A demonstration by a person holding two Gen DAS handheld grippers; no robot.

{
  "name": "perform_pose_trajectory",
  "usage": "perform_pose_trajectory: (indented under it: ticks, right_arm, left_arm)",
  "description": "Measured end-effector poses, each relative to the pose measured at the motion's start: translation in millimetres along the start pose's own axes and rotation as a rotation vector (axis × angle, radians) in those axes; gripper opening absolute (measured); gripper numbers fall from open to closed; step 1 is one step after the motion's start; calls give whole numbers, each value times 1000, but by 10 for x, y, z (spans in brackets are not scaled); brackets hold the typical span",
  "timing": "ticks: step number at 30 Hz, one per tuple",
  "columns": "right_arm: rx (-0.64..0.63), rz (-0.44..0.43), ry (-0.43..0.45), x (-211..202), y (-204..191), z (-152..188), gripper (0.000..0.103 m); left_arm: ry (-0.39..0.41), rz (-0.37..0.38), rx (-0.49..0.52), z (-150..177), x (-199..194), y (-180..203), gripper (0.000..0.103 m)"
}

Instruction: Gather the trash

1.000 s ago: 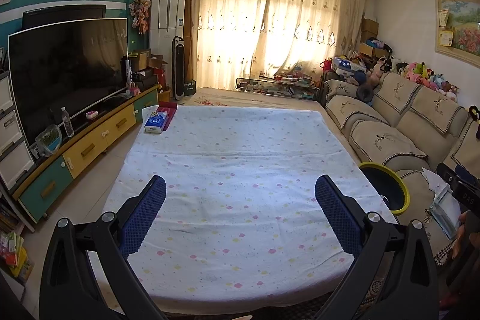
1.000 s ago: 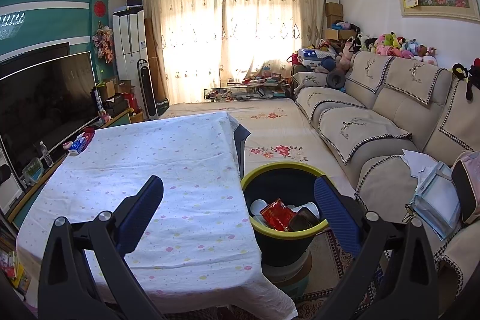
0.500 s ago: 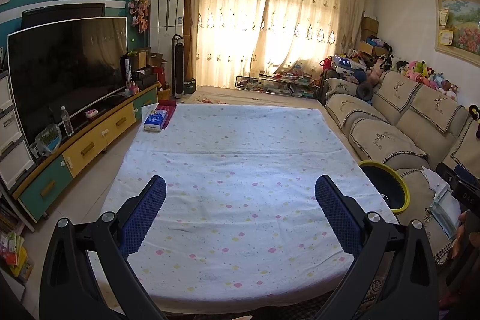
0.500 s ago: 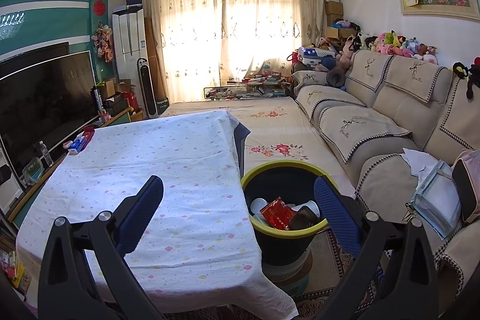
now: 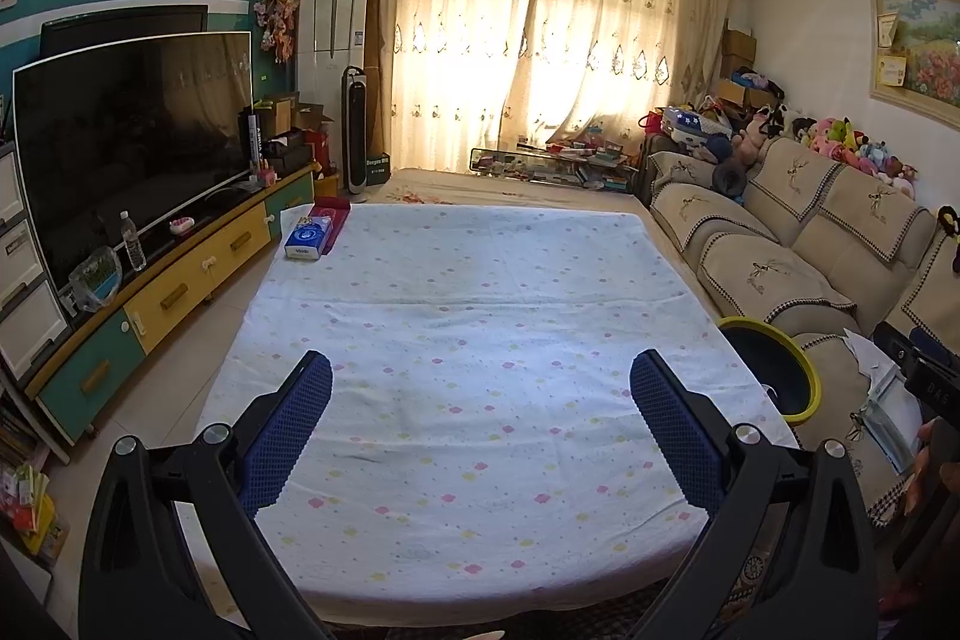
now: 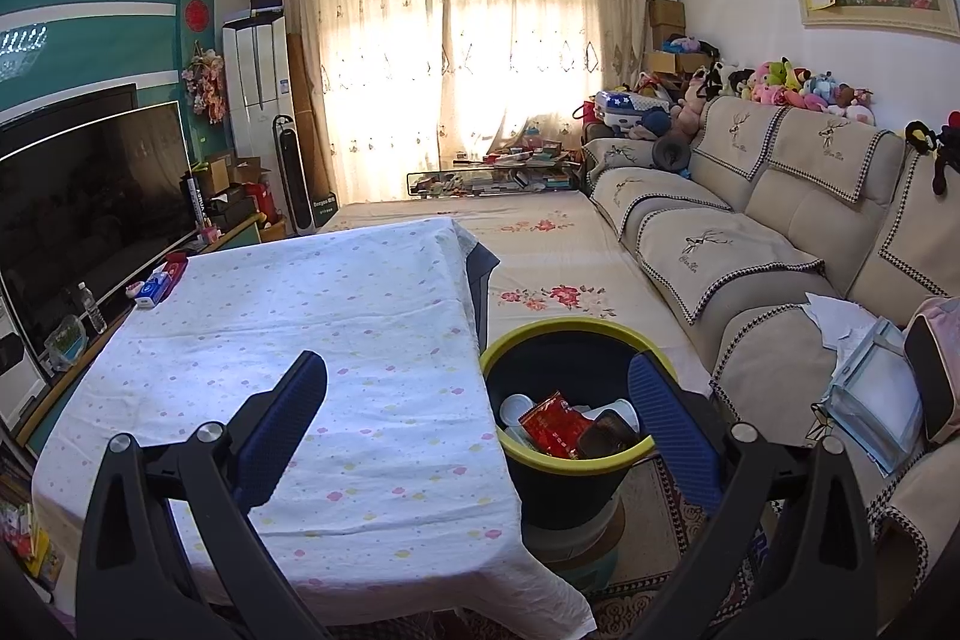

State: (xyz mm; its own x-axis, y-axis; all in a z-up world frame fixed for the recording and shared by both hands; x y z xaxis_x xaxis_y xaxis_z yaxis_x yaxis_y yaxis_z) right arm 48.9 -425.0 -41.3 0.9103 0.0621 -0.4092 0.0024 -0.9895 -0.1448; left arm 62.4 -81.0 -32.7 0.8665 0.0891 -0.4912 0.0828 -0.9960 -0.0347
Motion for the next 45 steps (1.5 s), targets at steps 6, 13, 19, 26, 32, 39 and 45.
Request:
perform_pose_trajectory:
  ticks: [6,13,19,26,32,39,45]
  right_arm:
    - [1,0,0,9,1,-22,96]
    - [0,-5,-5,22,-10,30,96]
    - [2,-5,-8,30,-19,52,96]
    - [3,-5,-12,36,-25,55,96]
    - [2,-6,-11,38,-24,38,96]
    - [5,-7,-17,55,-26,52,96]
    - [-15,-39,-41,253,-131,66,96]
  left_arm:
    - [-2,0,1,10,7,1,98]
    - [-3,-1,2,33,15,9,98]
    - [-4,0,2,29,15,8,98]
    - [-9,-2,6,80,34,13,98]
    - [-18,-4,11,145,68,5,98]
    - [-24,18,9,140,115,11,98]
    - [-83,14,-2,98,439,-35,98]
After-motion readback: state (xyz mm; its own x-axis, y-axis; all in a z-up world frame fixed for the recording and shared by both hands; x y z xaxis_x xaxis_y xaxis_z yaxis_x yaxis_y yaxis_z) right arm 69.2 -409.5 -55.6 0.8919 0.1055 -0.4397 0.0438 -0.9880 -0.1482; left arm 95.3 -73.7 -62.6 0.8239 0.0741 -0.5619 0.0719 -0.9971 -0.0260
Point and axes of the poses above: each gripper's, at about its wrist camera, not at the fingertips, and x roughly the way its jaws point, y to its right, z to its underside, the point moved 10 cm from there along x, roughly the way its jaws point, and after that the axes turned 12 degrees about -z, right-handed, at the moved point
